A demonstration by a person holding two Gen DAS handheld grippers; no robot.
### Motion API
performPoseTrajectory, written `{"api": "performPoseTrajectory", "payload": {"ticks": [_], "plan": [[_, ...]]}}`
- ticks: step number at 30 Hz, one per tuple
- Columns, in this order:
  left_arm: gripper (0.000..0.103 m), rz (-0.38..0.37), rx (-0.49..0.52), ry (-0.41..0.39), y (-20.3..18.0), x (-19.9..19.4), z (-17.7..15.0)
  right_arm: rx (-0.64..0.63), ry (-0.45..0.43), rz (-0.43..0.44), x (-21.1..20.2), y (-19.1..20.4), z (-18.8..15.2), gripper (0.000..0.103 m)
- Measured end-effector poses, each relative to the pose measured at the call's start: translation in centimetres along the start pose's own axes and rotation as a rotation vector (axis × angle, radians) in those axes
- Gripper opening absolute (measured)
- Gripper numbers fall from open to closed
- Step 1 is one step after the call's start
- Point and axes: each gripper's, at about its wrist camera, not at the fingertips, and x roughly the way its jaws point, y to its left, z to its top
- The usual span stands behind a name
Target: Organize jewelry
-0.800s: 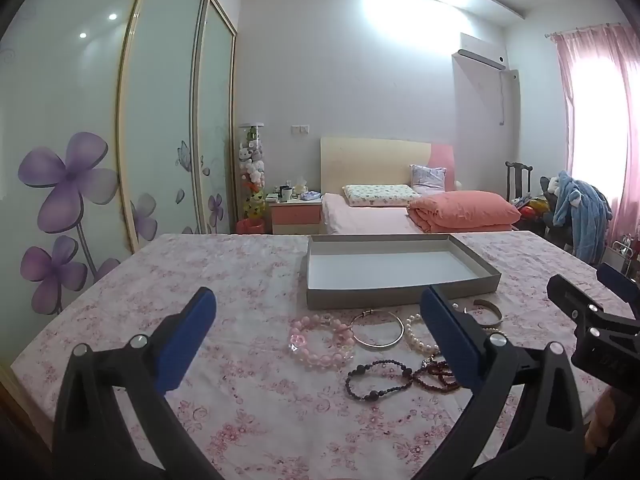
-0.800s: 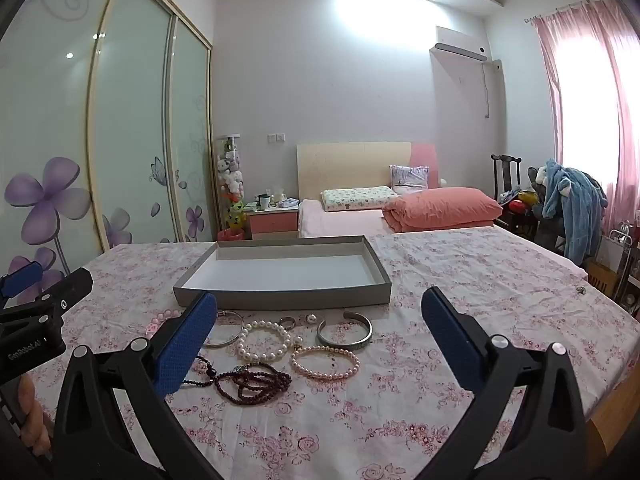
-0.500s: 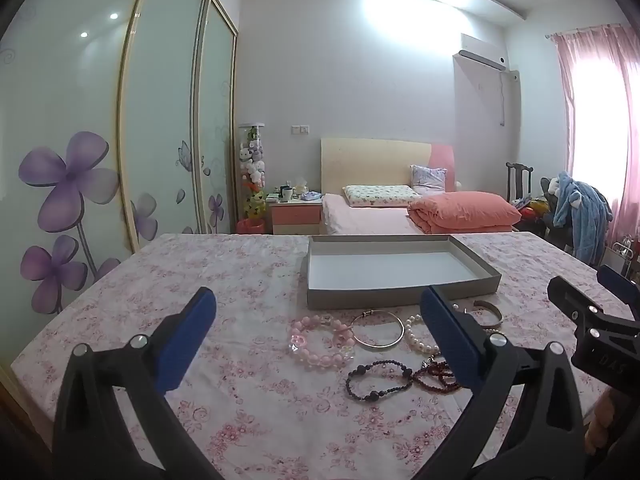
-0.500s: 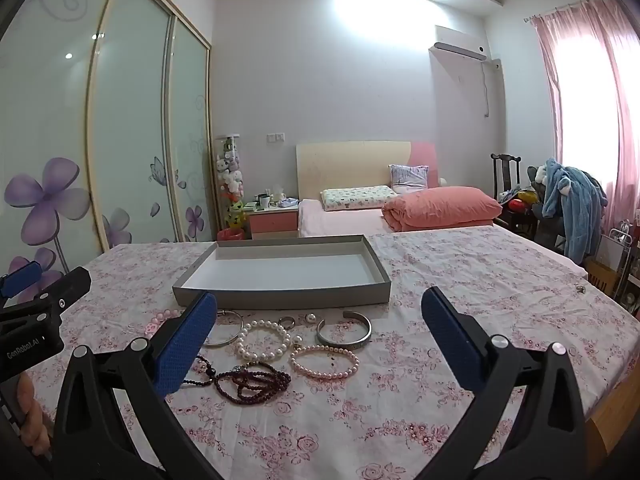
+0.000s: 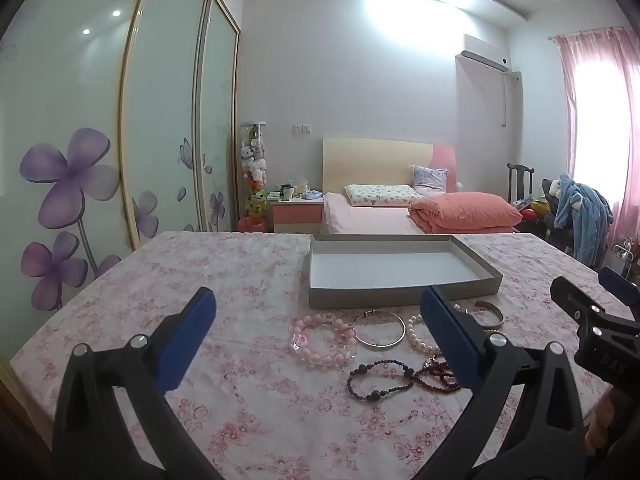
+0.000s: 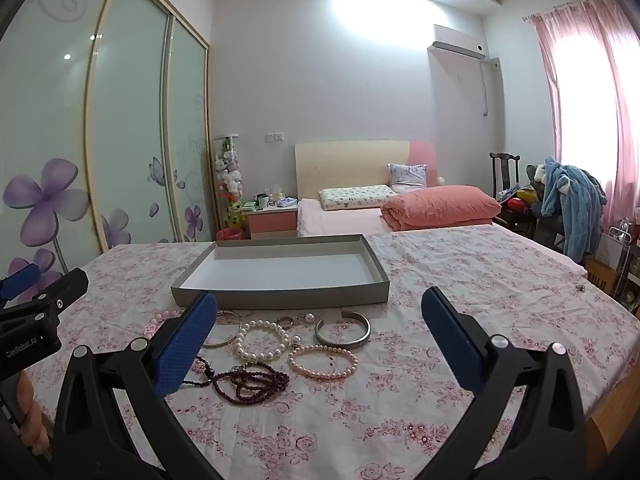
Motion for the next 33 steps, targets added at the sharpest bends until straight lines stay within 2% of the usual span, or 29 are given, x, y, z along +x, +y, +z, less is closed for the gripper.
{"api": "performPoseTrajectory", "payload": {"ticks": [6,8,33], "plan": [[0.099,-0.004,0.002,0.002,-1.0,0.0,0.2,0.000,0.001,-0.001,0.0,0.0,0.0,0.101],[0.099,0.002,-0.006,-0.003,0.6,0.0,-0.1,0.000,0.001,-0.001,0.0,0.0,0.0,0.101],[0.099,0.001,-0.011,0.001,0.9,0.2,-0.3,0.004,0.005,-0.001,0.3,-0.4,-0.2,0.101]]}}
